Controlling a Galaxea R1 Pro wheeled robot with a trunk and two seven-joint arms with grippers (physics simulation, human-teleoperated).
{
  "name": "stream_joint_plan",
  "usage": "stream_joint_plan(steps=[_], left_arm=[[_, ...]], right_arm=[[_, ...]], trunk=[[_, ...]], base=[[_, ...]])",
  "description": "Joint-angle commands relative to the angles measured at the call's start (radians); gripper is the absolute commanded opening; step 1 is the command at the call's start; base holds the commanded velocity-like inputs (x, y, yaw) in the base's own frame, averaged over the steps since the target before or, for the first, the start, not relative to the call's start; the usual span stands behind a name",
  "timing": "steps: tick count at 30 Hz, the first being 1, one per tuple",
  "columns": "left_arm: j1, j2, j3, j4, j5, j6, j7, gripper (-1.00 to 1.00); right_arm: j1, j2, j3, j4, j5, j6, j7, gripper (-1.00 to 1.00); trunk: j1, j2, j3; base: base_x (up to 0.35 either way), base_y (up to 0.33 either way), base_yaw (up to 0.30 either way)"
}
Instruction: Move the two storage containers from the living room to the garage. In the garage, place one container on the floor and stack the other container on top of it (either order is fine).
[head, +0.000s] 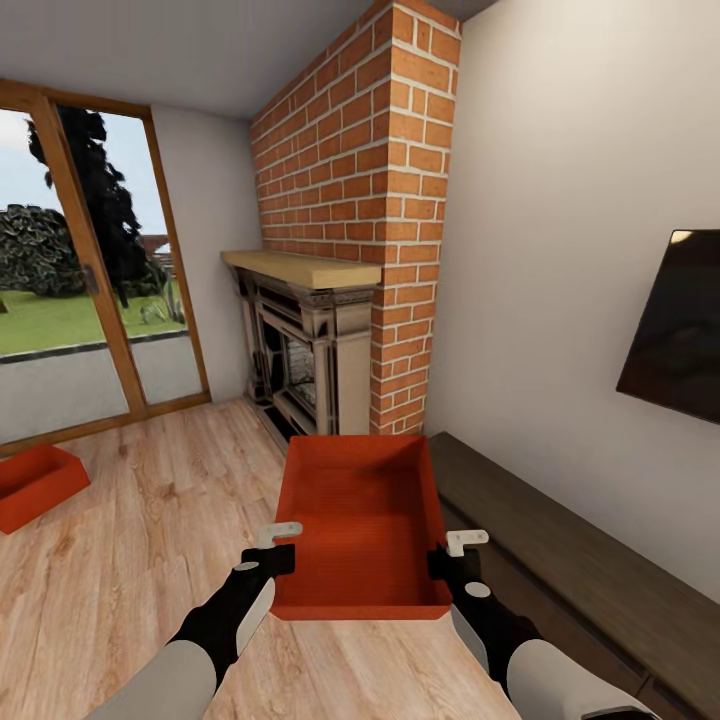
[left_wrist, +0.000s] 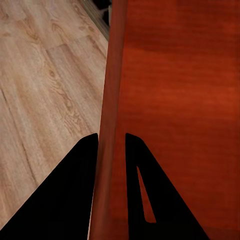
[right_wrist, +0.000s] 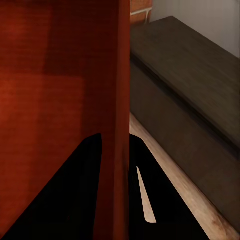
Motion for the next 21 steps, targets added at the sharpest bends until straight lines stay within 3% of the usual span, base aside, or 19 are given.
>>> stream_joint_plan(steps=[1,21], left_arm=[[-0.001,0.0,-0.002,-0.013,-0.002,0.006,0.014,-1.0],[-0.001,0.0,-0.003,-0.012,-0.002,0.006,0.015,-1.0]], right_arm=[[-0.001,0.0,-0.005,0.005,-0.01,-0.004,-0.007,-1.0],[-0.001,0.0,-0.006,0.005,-0.012,-0.003,-0.007,-1.0]], trunk=[[0.0,-0.001,-0.002],[0.0,-0.001,-0.002]], base=[[0.0,0.0,0.0],[0.0,0.0,0.0]])
